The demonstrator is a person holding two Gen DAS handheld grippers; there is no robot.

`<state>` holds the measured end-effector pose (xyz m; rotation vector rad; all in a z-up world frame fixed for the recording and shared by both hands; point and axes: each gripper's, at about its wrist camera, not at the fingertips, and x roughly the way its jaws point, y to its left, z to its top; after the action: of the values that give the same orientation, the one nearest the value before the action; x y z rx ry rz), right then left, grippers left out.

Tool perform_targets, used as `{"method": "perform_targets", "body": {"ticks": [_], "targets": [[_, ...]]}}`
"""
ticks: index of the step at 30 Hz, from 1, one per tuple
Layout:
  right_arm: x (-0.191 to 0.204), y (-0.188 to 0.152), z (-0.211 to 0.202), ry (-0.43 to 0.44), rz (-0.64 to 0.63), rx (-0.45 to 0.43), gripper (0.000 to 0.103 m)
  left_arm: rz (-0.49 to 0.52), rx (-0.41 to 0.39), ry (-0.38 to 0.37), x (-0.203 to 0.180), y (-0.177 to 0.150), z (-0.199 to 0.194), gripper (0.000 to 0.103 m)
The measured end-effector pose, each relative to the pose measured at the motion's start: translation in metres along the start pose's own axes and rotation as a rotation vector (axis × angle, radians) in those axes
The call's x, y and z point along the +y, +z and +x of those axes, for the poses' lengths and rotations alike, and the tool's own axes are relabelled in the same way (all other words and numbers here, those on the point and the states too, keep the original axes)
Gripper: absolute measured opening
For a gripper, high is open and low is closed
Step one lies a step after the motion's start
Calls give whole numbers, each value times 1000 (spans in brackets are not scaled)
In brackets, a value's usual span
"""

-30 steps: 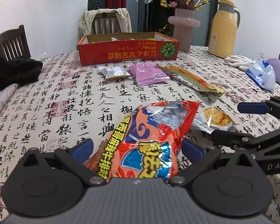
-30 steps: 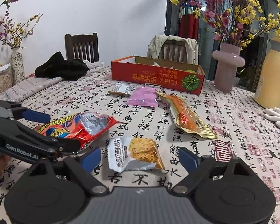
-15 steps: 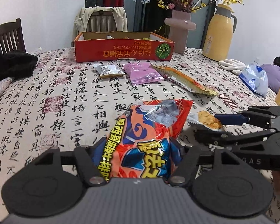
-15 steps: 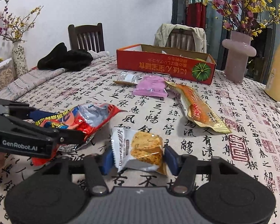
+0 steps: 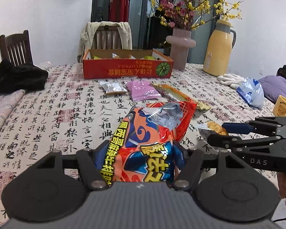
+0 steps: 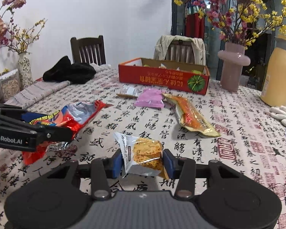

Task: Organize snacks
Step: 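Carry both packets into the red box and open both tools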

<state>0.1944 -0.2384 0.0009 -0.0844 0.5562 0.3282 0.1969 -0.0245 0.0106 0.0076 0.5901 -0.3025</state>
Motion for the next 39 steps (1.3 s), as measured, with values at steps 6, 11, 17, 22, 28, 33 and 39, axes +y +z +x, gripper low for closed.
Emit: {"method": "perform_targets", "body": {"ticks": [6,11,17,22,28,33,39], "targets": [[-5,3,-8,-8,1,-22,44,-1,-23,12,0,9,-5,68],[-22,25,-12,34,23,-54,44,-3,-55,7,9,38,-4,68],[-54,98,-10,69,15,-136,44,-66,-91,-28,39,112,22,68],[-78,165,27,68,18,-181,44,-83,-106,4,63,179,72,68],[-100,232,120,95,86,-150,44,-111,-85,54,85,238,154,68],[-103,258,210,85,108,-92,44,-164,-27,74,107,261,235,68],[-111,256,313,42,120,20,44,-195,28,90,122,261,306,68]]}}
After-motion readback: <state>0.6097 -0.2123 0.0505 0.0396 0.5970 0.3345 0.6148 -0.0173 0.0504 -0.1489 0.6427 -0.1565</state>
